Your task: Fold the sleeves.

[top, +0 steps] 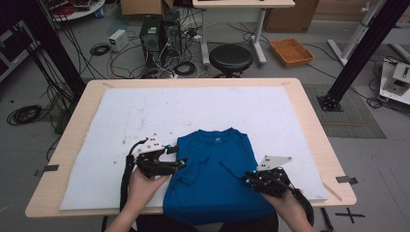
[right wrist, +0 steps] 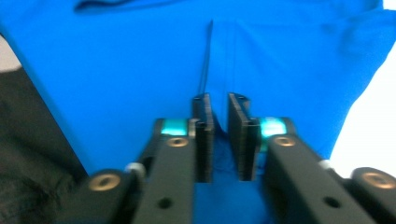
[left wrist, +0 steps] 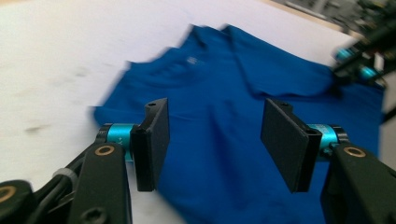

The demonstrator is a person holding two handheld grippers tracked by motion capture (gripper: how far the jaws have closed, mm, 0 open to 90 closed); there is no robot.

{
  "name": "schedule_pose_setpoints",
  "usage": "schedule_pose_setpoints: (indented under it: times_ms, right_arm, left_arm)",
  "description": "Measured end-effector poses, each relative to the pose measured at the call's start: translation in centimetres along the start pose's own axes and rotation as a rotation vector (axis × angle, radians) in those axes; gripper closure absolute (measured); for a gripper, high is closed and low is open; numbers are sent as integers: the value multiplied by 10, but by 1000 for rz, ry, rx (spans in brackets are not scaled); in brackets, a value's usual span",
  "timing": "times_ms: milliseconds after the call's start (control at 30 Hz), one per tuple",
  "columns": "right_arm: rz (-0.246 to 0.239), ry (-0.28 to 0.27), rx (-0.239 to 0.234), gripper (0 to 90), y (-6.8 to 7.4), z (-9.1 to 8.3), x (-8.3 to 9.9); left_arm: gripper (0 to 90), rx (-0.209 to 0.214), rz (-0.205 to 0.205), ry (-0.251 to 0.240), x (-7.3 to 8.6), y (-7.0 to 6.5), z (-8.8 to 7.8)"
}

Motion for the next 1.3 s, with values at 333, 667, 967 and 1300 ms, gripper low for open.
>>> schedule_pose_setpoints:
  times_ms: [333, 667, 967, 1300]
  right_arm:
    - [57, -74, 15, 704, -17, -10, -8]
    - [68, -93, 33, 701, -23, -14, -7]
    - [75, -107, 47, 701, -26, -18, -7]
    - [81, -121, 44, 680, -28, -17, -12]
  left_arm:
    - [592, -38, 89, 150, 26, -32, 20]
    - [857, -58, 154, 248, 35, -39, 33]
    - [883, 4, 168, 196, 33, -45, 23]
    - [624, 86, 166, 133, 31, -44, 14]
Point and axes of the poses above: each handheld gripper's, and its own axes: z roughly forward along the jaws, x roughly out of its underside, y roughly to its left, the point moved 7 cm from there along z, roughly forward along the jaws, and after that the axes turned 5 degrees about y, right-handed, at the moved point
